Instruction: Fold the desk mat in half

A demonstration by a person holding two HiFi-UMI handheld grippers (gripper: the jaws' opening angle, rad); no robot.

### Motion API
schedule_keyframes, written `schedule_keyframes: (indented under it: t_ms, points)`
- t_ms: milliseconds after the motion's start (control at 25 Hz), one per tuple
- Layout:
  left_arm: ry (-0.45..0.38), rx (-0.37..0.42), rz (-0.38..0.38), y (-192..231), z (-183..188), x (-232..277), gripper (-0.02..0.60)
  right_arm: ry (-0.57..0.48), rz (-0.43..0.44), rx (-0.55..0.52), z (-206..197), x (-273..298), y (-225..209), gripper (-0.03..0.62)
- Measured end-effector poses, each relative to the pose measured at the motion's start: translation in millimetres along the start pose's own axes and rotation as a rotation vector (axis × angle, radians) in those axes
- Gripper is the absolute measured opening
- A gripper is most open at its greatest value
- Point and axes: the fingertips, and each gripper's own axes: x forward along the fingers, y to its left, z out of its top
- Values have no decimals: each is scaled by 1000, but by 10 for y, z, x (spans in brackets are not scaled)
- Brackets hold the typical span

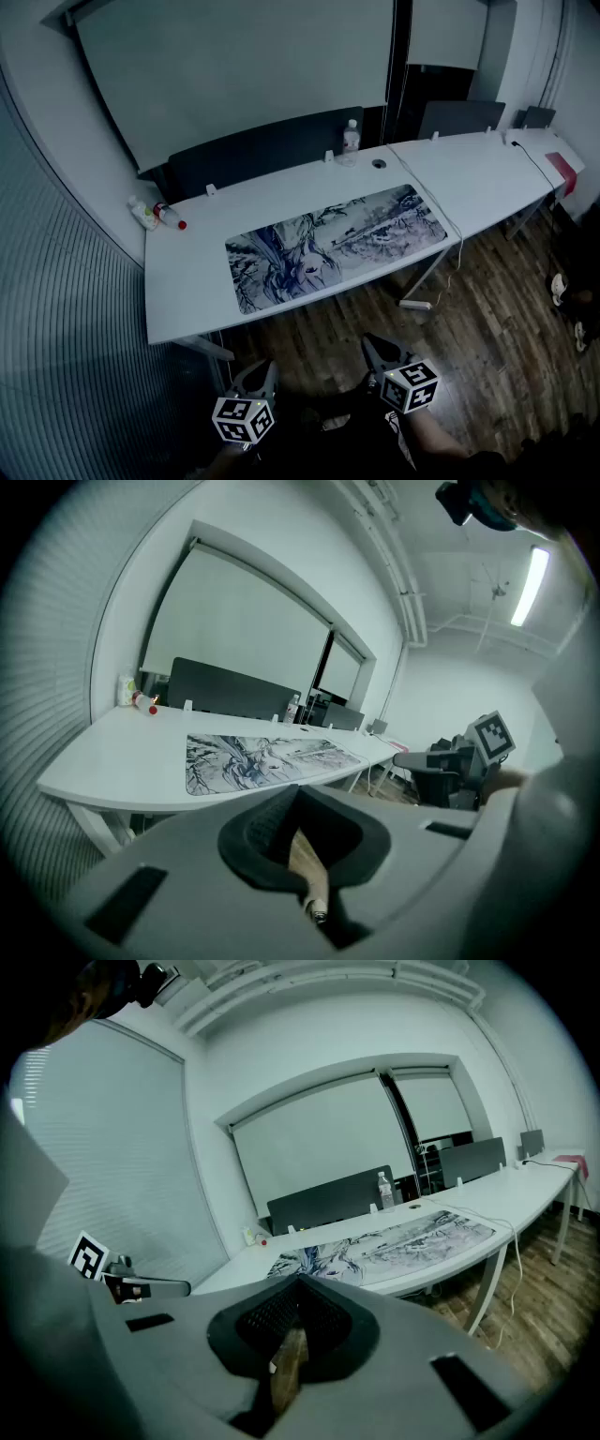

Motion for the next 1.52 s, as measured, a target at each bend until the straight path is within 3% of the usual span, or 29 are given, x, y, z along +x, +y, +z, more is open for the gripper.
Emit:
schedule_keyframes:
  t_ms: [240,880,1080,1520]
  points:
    - [1,-1,1,-19,-15,-12,6,1,-15,-43,-41,0,-59,21]
    - [3,-4,3,-10,-50,-62,6,-18,7,-31,-31,44,22,23]
    - [6,-6,4,-5,-67,-68,6,-10,36,16,-8,58,128,23]
    - [-5,-18,32,58,-60,-114,6,17,83,-1,-2,217,230,23]
